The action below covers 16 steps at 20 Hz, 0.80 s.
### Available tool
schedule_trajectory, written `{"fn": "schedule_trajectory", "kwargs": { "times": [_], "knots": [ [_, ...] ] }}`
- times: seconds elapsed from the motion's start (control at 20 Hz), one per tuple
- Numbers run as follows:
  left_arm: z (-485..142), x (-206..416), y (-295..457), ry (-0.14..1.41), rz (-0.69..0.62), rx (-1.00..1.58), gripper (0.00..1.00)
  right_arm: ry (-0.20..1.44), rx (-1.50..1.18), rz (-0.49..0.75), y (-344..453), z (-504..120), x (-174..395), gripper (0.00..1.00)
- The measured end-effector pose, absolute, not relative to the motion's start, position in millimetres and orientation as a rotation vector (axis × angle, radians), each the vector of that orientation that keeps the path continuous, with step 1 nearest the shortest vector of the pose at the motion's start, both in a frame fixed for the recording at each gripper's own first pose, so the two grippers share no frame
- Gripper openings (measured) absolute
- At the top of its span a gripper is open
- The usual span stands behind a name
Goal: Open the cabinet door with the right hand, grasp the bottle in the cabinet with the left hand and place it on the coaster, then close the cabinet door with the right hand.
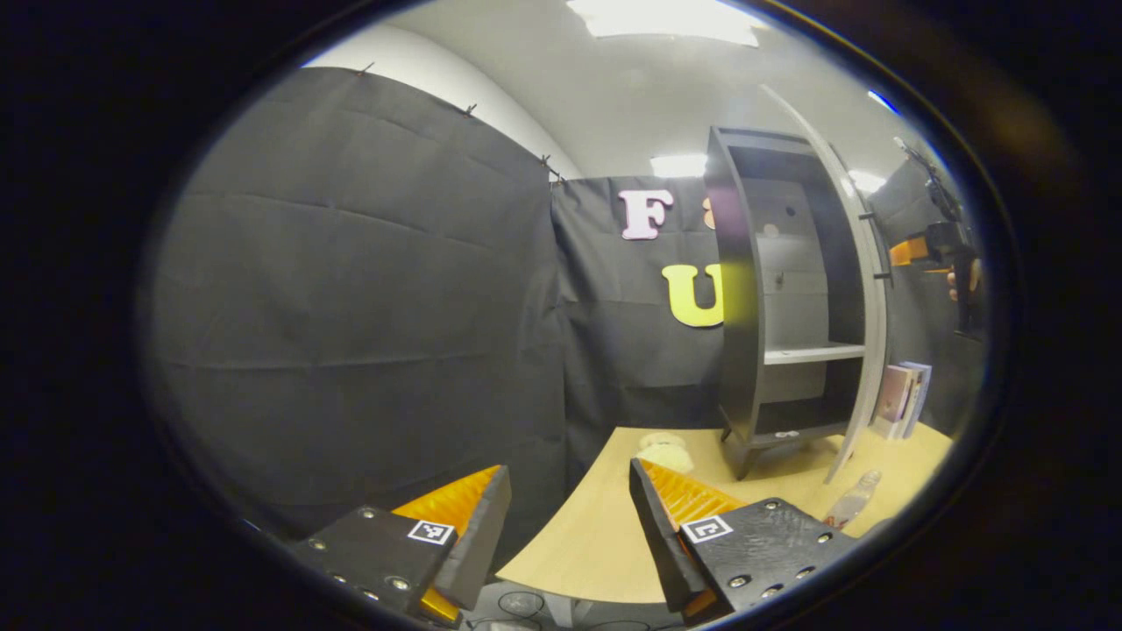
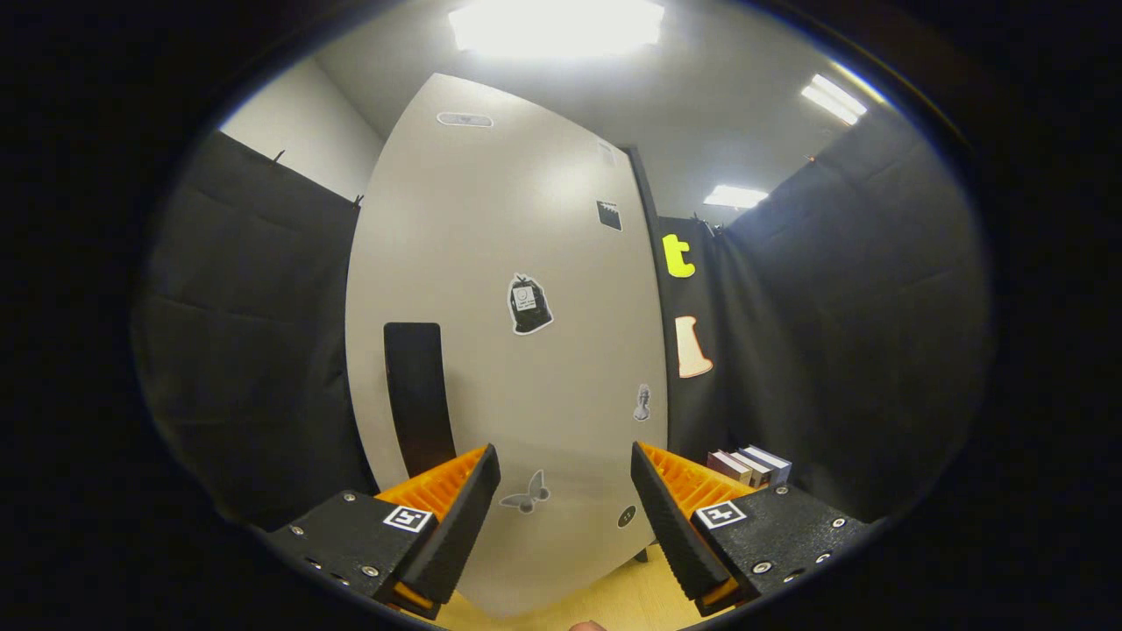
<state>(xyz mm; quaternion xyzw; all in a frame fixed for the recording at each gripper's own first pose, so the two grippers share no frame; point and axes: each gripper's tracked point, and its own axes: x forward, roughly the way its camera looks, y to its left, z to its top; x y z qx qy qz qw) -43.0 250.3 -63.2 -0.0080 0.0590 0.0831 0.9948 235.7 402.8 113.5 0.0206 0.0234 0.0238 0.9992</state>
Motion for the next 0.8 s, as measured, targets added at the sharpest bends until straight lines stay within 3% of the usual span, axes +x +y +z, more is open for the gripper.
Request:
{"fn": "schedule_trajectory", "kwargs": {
  "times": [0.25,0.3,0.8],
  "knots": [
    [-62,-49,252,0.115,0.16,-0.014,0.78,0.071,0.022,0.079,420,104,230,0.93],
    [-61,-48,252,0.111,0.154,-0.014,0.84,0.072,0.019,0.082,419,103,227,0.93],
    [-50,-40,241,0.064,0.021,-0.053,0.84,0.028,-0.021,0.109,389,118,178,0.93]
  ]
}}
